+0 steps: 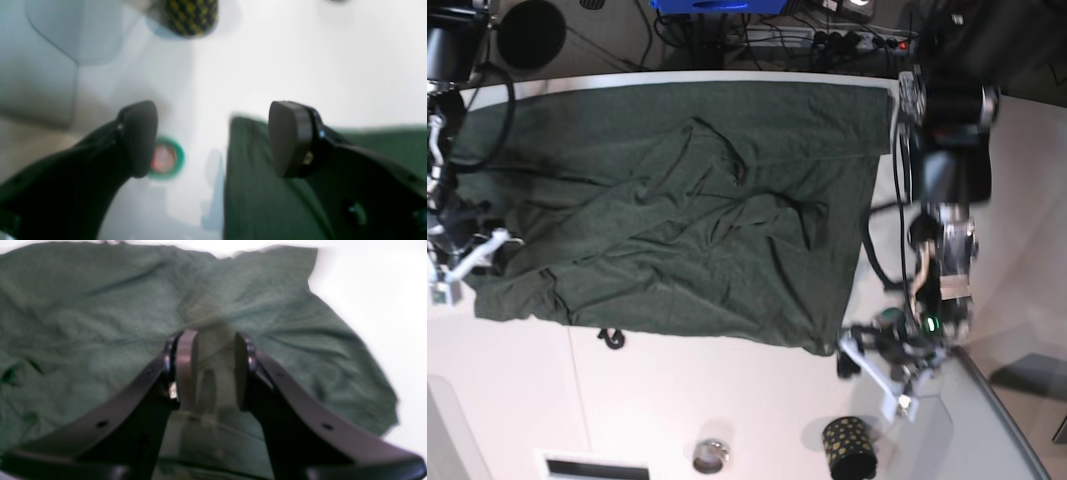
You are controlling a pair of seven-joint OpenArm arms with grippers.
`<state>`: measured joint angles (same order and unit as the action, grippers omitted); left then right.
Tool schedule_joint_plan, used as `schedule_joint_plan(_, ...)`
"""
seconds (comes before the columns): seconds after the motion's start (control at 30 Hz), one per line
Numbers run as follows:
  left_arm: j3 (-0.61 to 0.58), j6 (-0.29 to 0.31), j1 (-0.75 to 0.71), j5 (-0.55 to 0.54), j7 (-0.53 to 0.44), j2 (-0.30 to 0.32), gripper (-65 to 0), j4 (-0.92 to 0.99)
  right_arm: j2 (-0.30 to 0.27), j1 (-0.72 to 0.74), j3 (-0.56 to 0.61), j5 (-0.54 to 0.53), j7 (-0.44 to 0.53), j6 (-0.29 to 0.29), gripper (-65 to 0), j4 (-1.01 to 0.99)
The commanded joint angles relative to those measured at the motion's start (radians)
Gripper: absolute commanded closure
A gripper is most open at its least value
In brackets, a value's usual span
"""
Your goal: Layout the t-shirt on the table in an organized manner, then fold the t-shirt properly
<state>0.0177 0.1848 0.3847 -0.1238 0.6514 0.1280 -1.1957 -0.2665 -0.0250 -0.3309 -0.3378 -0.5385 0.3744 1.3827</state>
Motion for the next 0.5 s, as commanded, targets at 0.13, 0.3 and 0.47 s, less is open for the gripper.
schedule_joint_plan(0.13, -0.037, 0.017, -0.323, -0.032, -0.005, -0.018, 0.0, -0.361, -0.021, -0.033, -0.127, -0.005, 0.021, -0.007, 0.0, -0.05)
schedule_joint_plan(0.3, -0.042, 0.017, -0.496, -0.032, -0.006, -0.021, 0.0, -0.435, -0.021, -0.028, -0.138, -0.005, 0.025, -0.007, -0.8, -0.142)
schedule_joint_plan(0.47, -0.042, 0.017, -0.563, -0.024, -0.006, -0.012, 0.0, -0.399, -0.023, 0.007, -0.138, -0.004, 0.084, -0.008, -0.8, -0.306)
